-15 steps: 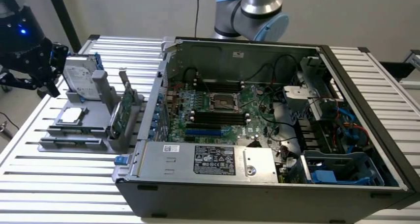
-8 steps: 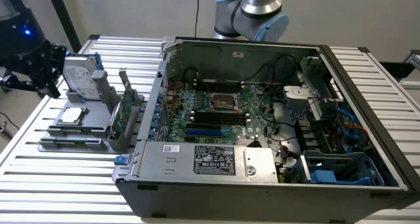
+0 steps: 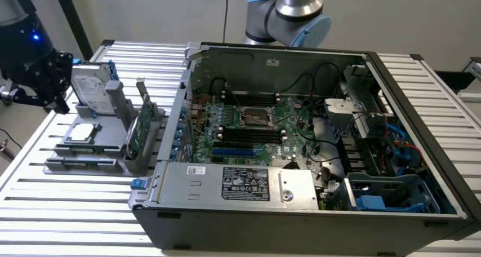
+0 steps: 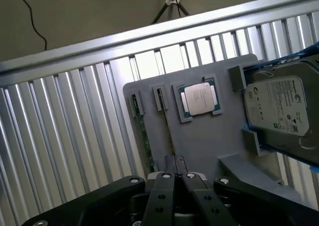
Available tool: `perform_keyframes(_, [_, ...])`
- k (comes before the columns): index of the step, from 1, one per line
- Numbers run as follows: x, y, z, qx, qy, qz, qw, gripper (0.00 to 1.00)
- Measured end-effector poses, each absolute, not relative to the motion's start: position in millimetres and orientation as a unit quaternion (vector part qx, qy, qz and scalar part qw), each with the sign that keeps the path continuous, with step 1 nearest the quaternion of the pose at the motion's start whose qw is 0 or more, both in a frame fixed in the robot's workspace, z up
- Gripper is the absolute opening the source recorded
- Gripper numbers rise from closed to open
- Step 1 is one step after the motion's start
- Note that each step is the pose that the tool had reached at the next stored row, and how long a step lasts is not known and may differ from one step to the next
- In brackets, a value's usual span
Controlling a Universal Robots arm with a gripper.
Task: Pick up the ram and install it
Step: 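Pick up the ram and move it above insertion slot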
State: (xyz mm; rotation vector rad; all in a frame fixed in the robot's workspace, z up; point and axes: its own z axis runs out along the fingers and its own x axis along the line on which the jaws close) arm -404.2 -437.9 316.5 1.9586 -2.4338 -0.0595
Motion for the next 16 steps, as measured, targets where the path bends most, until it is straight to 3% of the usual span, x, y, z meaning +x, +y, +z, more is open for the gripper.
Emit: perform_keyframes(16, [-415, -456, 311, 0.670, -0.742, -0.017, 0.007, 0.11])
